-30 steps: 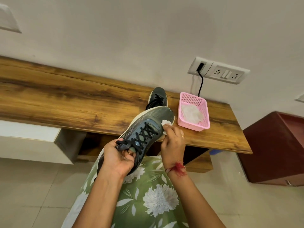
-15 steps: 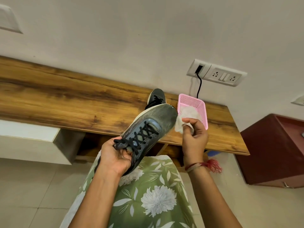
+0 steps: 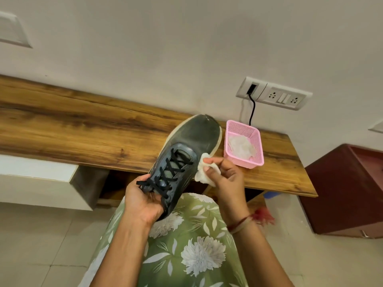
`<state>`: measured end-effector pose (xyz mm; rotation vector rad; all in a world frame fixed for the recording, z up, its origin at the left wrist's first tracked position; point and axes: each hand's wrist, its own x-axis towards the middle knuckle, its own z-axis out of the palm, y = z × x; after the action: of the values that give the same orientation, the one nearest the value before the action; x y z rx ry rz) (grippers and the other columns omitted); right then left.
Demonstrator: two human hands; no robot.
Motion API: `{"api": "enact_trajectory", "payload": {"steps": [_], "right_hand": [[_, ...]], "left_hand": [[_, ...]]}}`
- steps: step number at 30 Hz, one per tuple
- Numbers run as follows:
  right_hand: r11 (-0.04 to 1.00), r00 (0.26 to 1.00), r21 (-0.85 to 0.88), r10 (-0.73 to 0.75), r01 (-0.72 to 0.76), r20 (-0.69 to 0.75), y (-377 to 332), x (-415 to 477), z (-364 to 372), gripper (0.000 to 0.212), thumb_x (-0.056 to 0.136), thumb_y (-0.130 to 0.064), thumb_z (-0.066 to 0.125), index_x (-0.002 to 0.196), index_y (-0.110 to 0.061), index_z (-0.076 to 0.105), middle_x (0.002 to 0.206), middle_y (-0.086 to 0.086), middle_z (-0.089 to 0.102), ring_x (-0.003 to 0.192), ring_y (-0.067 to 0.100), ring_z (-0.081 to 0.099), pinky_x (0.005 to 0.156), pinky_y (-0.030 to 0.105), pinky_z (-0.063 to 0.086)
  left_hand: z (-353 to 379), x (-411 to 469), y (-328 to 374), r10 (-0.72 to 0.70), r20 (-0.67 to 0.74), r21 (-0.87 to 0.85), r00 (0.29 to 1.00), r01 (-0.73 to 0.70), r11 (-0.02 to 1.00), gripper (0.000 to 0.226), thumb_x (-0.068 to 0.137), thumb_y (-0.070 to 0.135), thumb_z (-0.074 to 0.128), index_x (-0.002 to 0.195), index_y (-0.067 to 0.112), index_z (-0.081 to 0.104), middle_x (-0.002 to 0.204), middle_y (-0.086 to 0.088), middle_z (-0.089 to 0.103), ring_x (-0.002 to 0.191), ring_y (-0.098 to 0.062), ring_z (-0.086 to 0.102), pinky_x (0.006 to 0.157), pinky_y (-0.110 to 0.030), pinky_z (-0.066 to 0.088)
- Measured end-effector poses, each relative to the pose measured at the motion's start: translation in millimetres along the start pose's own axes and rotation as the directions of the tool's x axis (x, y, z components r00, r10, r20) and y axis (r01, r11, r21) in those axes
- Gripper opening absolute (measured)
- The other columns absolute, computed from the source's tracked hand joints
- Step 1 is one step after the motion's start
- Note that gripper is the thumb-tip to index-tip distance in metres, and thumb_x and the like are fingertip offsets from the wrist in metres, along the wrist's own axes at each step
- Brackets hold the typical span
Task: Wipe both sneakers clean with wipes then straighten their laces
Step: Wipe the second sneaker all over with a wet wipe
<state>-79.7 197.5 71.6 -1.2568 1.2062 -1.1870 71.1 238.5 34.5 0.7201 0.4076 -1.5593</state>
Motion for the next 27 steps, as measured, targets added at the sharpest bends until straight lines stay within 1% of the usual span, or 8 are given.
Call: {"api": "enact_trajectory", "payload": {"steps": [1,3,6,9,13,21,24,27], "right_hand": [[0.998,1.000,0.062,-0.004,0.004,-0.001,-10,1,-5,0.033,0.083,0.010,0.057,0.080,-0.021,0.069,0.091,0.002,0.071,0.087,0.018,0.065,0.078,0.034,0.053],[0.987,0.980,0.023,-0.154,0.158,-0.128,-26,6,-14,0.036,0.084,0.009,0.057,0.083,-0.024,0.069,0.092,-0.002,0.070,0.091,0.016,0.064,0.082,0.034,0.052],[0.912,0.872,-0.197,-0.403,0.359,-0.279,-39,15,-20,0.036,0.083,0.009,0.058,0.100,-0.022,0.067,0.103,0.002,0.068,0.101,0.014,0.062,0.089,0.028,0.050],[0.775,0.808,-0.487,-0.551,0.403,-0.207,-39,26,-25,0.035,0.082,0.007,0.058,0.109,-0.013,0.067,0.110,-0.001,0.063,0.104,0.008,0.058,0.088,0.018,0.047],[0.632,0.843,-0.718,-0.524,0.291,-0.119,-21,44,-25,0.033,0.078,0.009,0.057,0.105,-0.006,0.069,0.109,0.010,0.064,0.102,0.023,0.059,0.089,0.029,0.048],[0.633,0.930,-0.774,-0.301,0.031,-0.210,-2,36,-23,0.029,0.086,-0.002,0.055,0.109,-0.013,0.069,0.105,0.008,0.069,0.096,0.027,0.062,0.082,0.030,0.047],[0.623,0.933,-0.781,-0.300,0.034,-0.198,3,26,-14,0.031,0.085,-0.001,0.056,0.110,-0.013,0.069,0.104,0.008,0.070,0.094,0.027,0.063,0.081,0.029,0.046],[0.605,0.921,-0.782,-0.373,0.151,-0.111,9,13,4,0.033,0.079,0.006,0.057,0.107,-0.009,0.070,0.101,0.009,0.070,0.092,0.026,0.064,0.083,0.027,0.045]], "left_hand": [[1,-1,-1,0.000,0.026,0.002,1.000,0.000,1.000,0.040,0.089,0.019,0.045,0.122,0.004,0.061,0.117,-0.020,0.066,0.103,-0.031,0.067,0.083,-0.043,0.056],[5,-5,-5,0.017,0.097,0.017,0.995,-0.019,1.000,0.033,0.080,0.017,0.050,0.105,0.004,0.066,0.095,-0.018,0.072,0.081,-0.029,0.072,0.065,-0.042,0.060],[9,-5,-9,0.039,0.146,0.052,0.989,-0.047,0.998,0.026,0.087,0.014,0.044,0.079,0.004,0.067,0.072,-0.012,0.071,0.059,-0.021,0.070,0.053,-0.029,0.058],[10,-3,-11,0.083,0.114,0.182,0.990,-0.103,0.978,0.020,0.085,0.007,0.045,0.073,0.007,0.061,0.067,-0.009,0.068,0.054,-0.018,0.066,0.047,-0.018,0.052],[11,-4,-13,0.135,0.092,0.299,0.987,-0.157,0.941,0.019,0.084,0.001,0.048,0.070,0.012,0.054,0.056,-0.004,0.065,0.045,-0.014,0.061,0.040,-0.015,0.044],[12,-4,-16,0.163,0.118,0.304,0.980,-0.192,0.933,0.029,0.079,-0.007,0.046,0.060,0.015,0.049,0.060,-0.003,0.051,0.061,-0.018,0.048,0.043,-0.021,0.041],[11,-2,-15,0.185,0.112,0.282,0.976,-0.210,0.936,0.043,0.075,-0.009,0.046,0.043,0.019,0.049,0.051,0.003,0.045,0.060,-0.015,0.043,0.059,-0.028,0.037],[13,-4,-18,0.197,0.136,0.336,0.971,-0.232,0.913,0.039,0.069,-0.008,0.049,0.043,0.020,0.044,0.047,0.006,0.039,0.056,-0.011,0.034,0.056,-0.026,0.032]]}}
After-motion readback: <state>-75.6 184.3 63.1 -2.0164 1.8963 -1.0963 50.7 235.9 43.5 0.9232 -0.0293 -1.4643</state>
